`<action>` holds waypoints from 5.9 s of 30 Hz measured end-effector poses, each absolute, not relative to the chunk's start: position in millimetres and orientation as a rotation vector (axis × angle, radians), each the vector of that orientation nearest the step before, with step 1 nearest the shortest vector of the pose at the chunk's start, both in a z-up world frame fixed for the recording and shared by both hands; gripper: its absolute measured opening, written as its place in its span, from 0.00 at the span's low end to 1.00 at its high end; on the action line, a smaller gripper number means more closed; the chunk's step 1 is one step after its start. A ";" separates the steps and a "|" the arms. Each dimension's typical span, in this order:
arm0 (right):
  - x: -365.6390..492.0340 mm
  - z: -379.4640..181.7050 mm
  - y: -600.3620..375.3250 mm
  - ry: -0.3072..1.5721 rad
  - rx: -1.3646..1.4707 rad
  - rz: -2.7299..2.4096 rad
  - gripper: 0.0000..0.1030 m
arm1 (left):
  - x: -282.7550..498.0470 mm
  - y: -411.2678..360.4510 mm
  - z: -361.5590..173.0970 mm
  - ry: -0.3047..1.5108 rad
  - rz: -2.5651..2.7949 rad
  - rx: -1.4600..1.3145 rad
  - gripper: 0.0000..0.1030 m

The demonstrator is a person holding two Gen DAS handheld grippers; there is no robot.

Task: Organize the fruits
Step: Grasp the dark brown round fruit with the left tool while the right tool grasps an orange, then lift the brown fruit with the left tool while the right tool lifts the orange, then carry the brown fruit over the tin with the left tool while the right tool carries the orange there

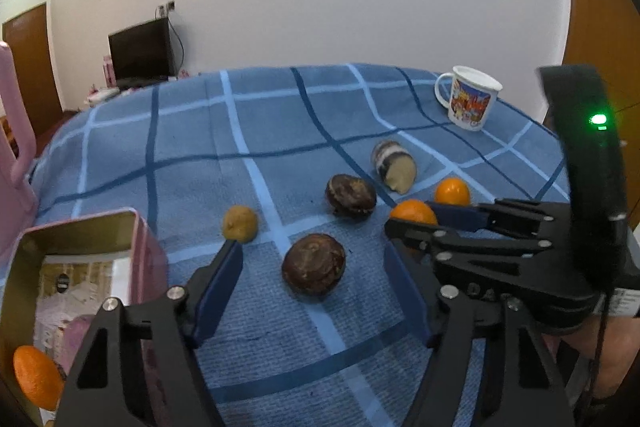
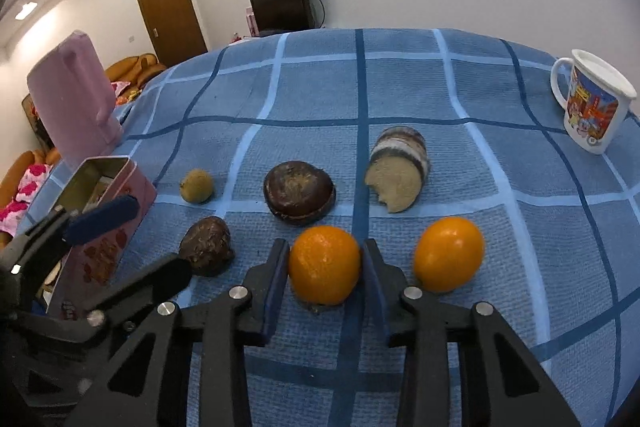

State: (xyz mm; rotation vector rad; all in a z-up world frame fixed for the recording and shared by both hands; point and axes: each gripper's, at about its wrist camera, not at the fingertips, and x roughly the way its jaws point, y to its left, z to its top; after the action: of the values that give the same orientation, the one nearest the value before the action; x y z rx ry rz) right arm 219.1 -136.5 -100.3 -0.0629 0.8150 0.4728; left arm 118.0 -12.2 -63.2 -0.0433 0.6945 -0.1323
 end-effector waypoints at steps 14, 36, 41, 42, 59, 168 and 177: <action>194.1 -76.1 -144.5 0.635 -0.068 0.418 0.37 | 139.7 -24.1 -77.1 0.806 -0.165 -0.012 0.43; 182.9 -69.6 -146.8 0.574 -0.058 0.441 0.37 | 133.8 -14.0 -74.0 0.790 -0.184 -0.074 0.40; 183.9 -69.6 -146.1 0.579 -0.059 0.446 0.37 | 139.6 -20.6 -80.4 0.835 -0.182 -0.044 0.41; 183.8 -69.5 -146.6 0.578 -0.057 0.446 0.37 | 138.8 -21.1 -80.0 0.832 -0.191 -0.046 0.40; 173.2 -64.9 -152.5 0.513 -0.037 0.466 0.37 | 107.9 -21.2 -52.9 0.629 -0.186 -0.005 0.40; 104.7 -48.1 -128.0 0.241 -0.123 0.574 0.37 | 31.9 9.1 -23.0 0.300 -0.080 -0.034 0.40; 103.2 -50.3 -112.5 0.252 -0.134 0.601 0.37 | 27.4 26.4 -24.1 0.304 -0.052 -0.052 0.40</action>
State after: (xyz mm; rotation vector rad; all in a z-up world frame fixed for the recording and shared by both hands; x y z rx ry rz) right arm 103.2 -112.5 -50.3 -0.1337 0.2520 0.6006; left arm 27.4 26.4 -24.1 -0.0519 0.3044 -0.0517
